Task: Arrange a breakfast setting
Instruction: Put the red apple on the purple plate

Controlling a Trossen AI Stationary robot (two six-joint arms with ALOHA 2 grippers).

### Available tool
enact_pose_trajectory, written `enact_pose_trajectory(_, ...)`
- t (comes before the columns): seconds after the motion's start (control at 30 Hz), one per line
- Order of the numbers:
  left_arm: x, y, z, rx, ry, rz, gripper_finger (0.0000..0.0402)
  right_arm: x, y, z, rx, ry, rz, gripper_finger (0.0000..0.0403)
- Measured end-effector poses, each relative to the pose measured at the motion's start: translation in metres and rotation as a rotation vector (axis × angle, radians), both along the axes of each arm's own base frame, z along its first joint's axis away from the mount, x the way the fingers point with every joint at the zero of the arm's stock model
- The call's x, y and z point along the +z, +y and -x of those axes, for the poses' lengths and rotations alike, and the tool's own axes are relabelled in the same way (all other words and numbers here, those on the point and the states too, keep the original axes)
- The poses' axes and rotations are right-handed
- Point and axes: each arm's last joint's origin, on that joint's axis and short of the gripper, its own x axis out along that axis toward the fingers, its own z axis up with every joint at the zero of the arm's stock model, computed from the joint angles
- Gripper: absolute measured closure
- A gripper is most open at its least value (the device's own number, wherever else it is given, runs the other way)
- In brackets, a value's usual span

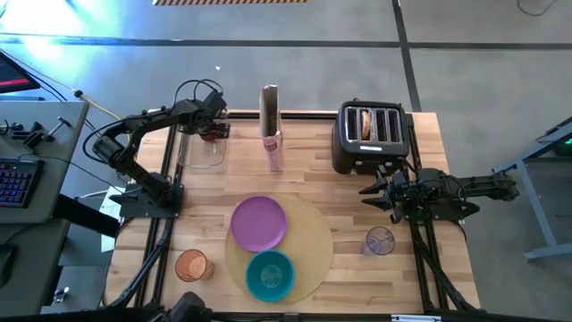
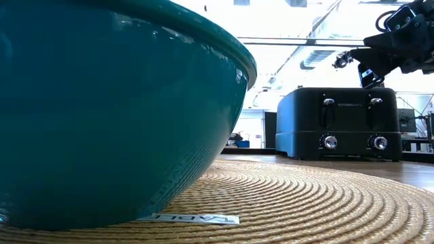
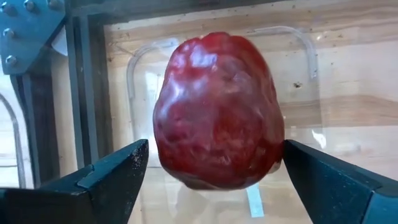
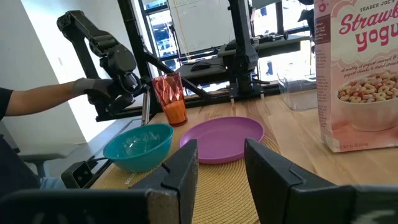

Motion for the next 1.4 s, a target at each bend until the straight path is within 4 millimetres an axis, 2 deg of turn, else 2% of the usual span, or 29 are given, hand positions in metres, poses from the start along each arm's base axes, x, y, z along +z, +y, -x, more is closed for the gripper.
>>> enact_pose_trajectory(0.37, -0.001, 0.002, 0.002, 0.006, -0.008, 0.007, 0.0066, 0.0, 0.0, 0.0, 0.0, 0.0, 0.0, 0.0288)
enact_pose_trajectory(0.73, -0.024, 0.01, -0.005, -0.023, -0.016, 0.086, 0.0067, 0.0, 0.0, 0.0, 0.0, 0.0, 0.0, 0.0288)
enact_pose_trajectory(1.4, -0.015, 0.008, -0.005, -0.06, -0.032, 0.051, 0.0067, 0.0, 0.0, 0.0, 0.0, 0.0, 0.0, 0.0288)
